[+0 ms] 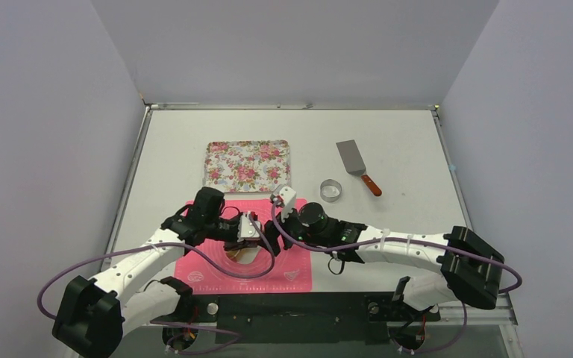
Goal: Roll out the dumpling wrappers from the dough
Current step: Flatten out the dough on the work surface.
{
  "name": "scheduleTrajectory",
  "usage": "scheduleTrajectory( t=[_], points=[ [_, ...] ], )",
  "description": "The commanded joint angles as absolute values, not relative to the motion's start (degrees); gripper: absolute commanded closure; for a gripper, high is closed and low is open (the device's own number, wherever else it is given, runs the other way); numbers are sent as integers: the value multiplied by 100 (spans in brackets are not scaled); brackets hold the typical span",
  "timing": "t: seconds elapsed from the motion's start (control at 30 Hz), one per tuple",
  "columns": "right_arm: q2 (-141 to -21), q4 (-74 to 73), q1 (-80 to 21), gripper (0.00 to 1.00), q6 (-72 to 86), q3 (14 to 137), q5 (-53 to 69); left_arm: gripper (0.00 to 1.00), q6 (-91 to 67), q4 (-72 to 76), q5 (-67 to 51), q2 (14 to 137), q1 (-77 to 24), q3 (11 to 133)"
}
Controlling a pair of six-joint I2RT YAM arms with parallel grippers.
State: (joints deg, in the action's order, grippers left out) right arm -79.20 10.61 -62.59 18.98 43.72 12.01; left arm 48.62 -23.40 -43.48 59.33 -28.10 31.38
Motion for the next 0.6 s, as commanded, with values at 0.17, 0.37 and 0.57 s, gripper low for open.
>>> scheduleTrajectory(
  t=[0.17,0.37,0.57],
  points=[
    [-7434,3161,-6121,37,2046,3494,537,100,4905,-2179,-4647,5924,-3037,3217],
    [-7699,2670,-6127,39,1907,3881,661,100,4915,-2220,-4610,5929,-3041,3257],
    [-7949,2368,-6126,43,1960,4086,817,100,4860,-2211,-4558,5939,-3037,3319]
  ],
)
